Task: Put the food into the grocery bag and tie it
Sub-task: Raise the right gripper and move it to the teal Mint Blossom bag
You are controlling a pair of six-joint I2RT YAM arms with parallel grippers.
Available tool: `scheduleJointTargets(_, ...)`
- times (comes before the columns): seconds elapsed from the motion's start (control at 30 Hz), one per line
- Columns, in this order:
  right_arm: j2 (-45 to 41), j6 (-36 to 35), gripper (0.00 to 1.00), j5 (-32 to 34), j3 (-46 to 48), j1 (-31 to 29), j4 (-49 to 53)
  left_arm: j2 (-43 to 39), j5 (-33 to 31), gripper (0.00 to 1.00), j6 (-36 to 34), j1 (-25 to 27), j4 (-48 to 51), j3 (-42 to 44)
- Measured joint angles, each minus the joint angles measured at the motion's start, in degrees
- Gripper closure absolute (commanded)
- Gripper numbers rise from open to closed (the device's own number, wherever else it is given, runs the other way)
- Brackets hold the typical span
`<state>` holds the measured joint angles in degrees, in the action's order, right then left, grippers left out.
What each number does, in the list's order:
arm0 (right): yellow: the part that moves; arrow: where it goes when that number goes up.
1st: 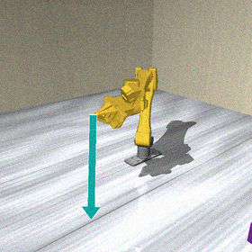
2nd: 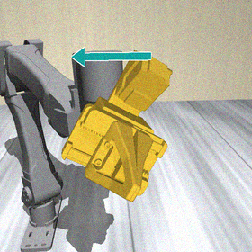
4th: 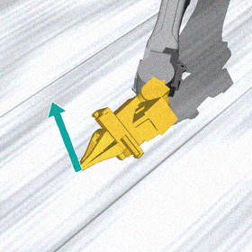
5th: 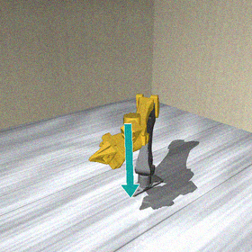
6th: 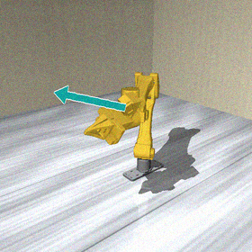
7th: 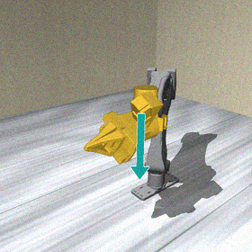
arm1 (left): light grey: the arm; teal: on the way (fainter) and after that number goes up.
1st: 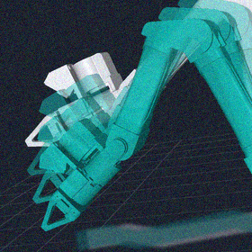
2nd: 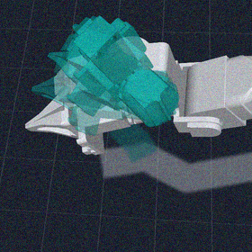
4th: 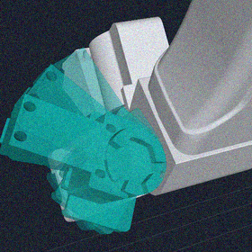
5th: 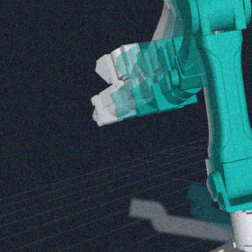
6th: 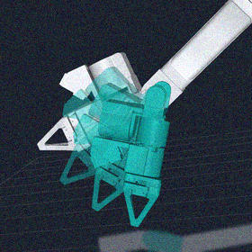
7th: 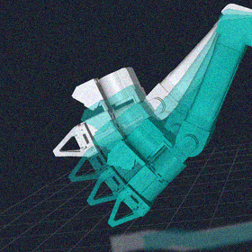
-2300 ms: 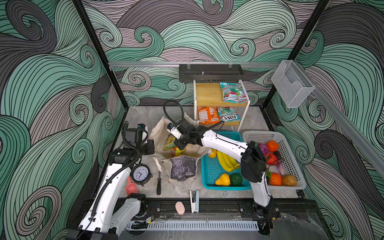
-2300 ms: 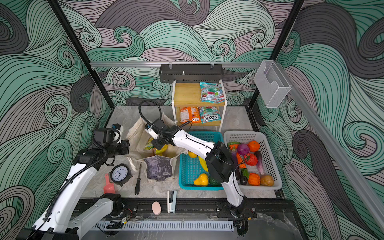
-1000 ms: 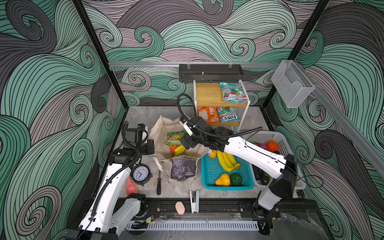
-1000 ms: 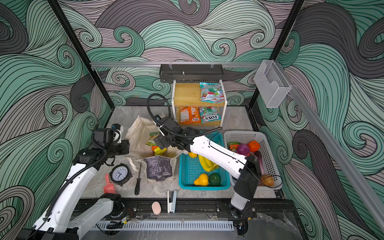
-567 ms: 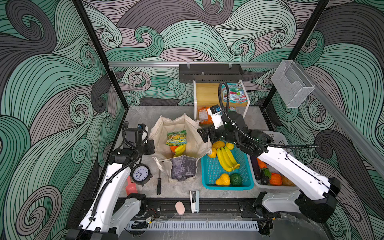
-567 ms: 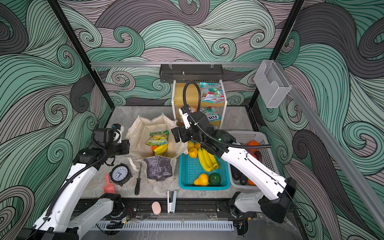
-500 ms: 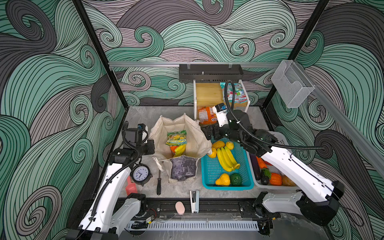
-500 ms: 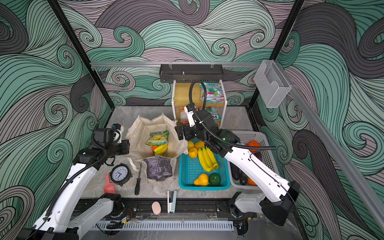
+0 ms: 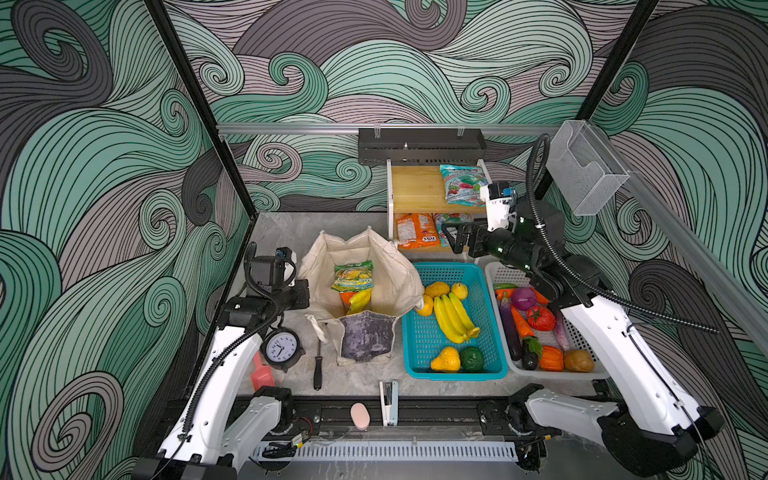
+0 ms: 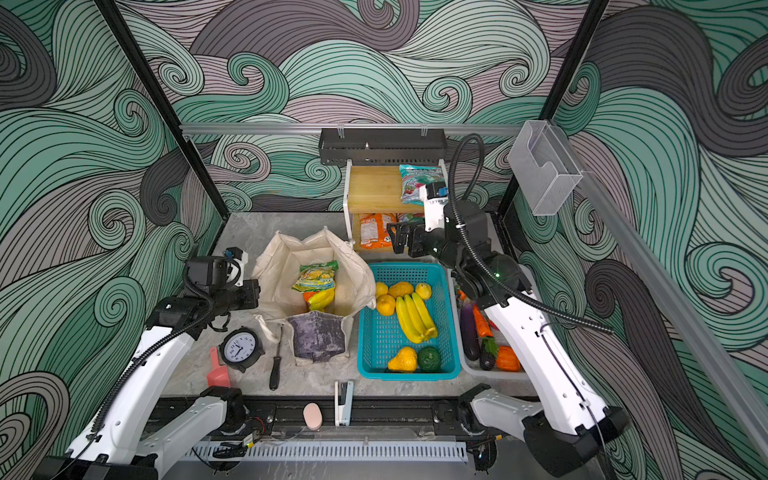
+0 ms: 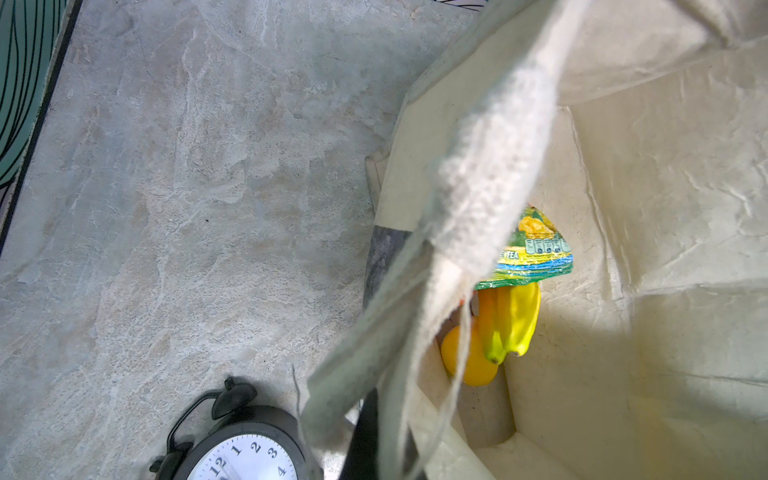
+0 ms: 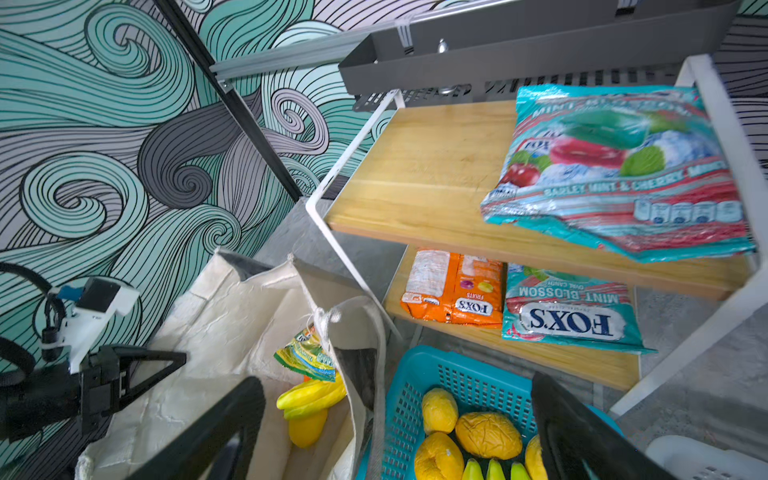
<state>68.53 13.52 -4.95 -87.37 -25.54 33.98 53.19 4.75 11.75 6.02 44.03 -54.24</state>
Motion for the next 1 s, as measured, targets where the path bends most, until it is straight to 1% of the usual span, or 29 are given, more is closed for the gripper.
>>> scheduleJointTargets(0.13,2.51,-0.52,0.0,-0.13,-3.98,3.98,0.57,0.35,0.09,1.0,-0.02,0.0,-0.07,0.0)
scheduleJointTargets(0.3,7.65,-1.84,0.0,-1.11,-9.33,8.22,0.22,0.33,0.48,1.0,-0.02,0.0,-0.22,0.0)
scheduleJointTargets(0.53,16.5,-4.02,0.0,-0.07,-17.97,9.25,0.52,0.33,0.96,1.0,0.0,0.0,-0.31,0.0)
scheduleJointTargets(0.67,22.03,-4.87,0.01,1.38,-24.37,10.82,2.25,0.33,1.05,1.0,0.0,0.0,-0.33,0.0)
scheduleJointTargets(0.77,25.49,-5.49,0.01,2.38,-27.41,12.0,3.56,0.33,1.05,1.0,0.0,0.0,-0.33,0.0)
scheduleJointTargets(1.0,33.9,-6.47,0.03,2.67,-35.23,13.03,7.02,0.33,1.03,1.0,-0.02,0.0,-0.33,0.0)
